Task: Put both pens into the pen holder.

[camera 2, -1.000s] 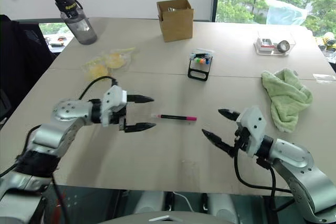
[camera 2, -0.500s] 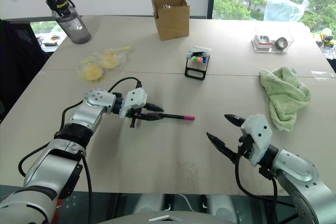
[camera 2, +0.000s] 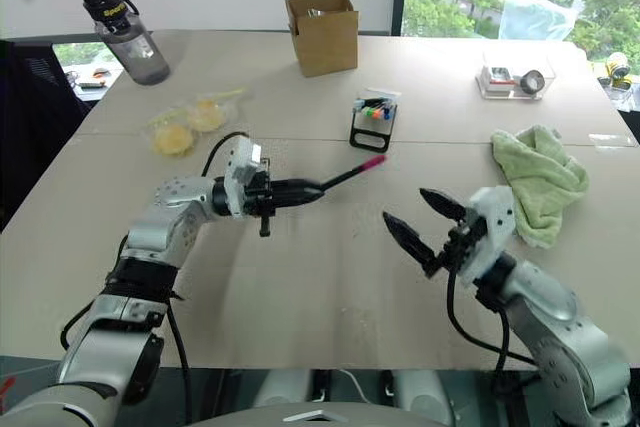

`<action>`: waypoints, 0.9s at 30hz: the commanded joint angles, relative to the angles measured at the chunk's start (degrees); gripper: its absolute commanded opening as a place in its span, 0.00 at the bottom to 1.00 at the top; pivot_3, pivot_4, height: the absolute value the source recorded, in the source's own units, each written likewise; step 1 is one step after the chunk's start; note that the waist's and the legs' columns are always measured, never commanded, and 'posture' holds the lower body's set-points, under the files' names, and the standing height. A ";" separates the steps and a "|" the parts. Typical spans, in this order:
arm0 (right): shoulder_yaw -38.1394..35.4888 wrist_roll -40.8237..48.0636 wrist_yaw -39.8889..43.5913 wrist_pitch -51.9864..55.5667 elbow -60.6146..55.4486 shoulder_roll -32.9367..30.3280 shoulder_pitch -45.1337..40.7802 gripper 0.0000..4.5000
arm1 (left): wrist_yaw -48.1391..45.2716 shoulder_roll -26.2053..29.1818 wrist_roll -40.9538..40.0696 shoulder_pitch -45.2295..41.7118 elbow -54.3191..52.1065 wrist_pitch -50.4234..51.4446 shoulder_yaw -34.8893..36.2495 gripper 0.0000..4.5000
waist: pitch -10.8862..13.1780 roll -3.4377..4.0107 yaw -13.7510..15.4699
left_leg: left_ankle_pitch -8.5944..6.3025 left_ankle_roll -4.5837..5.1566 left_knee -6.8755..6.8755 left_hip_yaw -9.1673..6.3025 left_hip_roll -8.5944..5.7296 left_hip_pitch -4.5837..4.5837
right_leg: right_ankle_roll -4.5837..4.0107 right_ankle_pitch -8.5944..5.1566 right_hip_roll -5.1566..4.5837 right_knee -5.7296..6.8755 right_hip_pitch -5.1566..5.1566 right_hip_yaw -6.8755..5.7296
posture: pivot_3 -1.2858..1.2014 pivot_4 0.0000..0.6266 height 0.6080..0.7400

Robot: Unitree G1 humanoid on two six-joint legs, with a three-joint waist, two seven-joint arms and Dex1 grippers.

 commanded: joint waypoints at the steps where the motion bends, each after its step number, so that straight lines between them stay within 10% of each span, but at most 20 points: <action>1: -0.96 10.54 -6.16 3.51 3.52 4.33 -9.90 0.95 | 9.18 -3.29 -9.76 3.03 -11.73 9.93 3.74 0.01 | 0.01 0.01 -0.29 | 0.00 0.01 0.00 0.00 0.00 0.01 | 0.00 0.00 0.01 0.01 0.01 0.01 | 0.52 0.24 0.97; 11: -2.93 21.38 -14.96 3.00 14.34 12.89 -26.55 0.95 | 16.79 -6.75 -15.45 3.88 -16.03 14.93 6.03 0.01 | 0.04 0.05 -0.32 | 0.00 0.01 0.00 -0.17 -0.14 -0.01 | 0.00 0.02 0.09 0.00 0.04 -0.05 | 0.52 0.24 0.97; 15: -3.19 23.06 -17.88 1.59 15.24 16.21 -27.91 0.69 | 17.65 -7.81 -15.76 3.44 -15.32 14.40 6.17 0.00 | 0.04 0.05 -0.32 | -0.01 0.02 -0.01 -0.17 -0.15 -0.04 | 0.00 0.02 0.05 -0.03 0.03 -0.04 | 0.52 0.24 0.97; 21: -0.99 21.73 -22.46 -0.62 13.84 21.81 -26.90 0.04 | 19.41 -10.99 -15.43 3.87 -15.60 13.52 5.16 0.00 | 0.04 0.06 -0.37 | -0.03 0.05 -0.02 -0.19 -0.15 -0.03 | 0.01 0.02 0.01 -0.01 0.03 -0.04 | 0.52 0.24 0.97; 27: -0.51 20.85 -23.92 -2.08 13.63 23.48 -27.20 0.01 | 21.01 -12.11 -15.82 5.68 -16.63 14.00 5.03 0.00 | 0.05 0.07 -0.42 | -0.02 0.04 -0.03 -0.21 -0.14 -0.05 | 0.01 0.02 0.01 -0.02 0.01 -0.04 | 0.52 0.24 0.97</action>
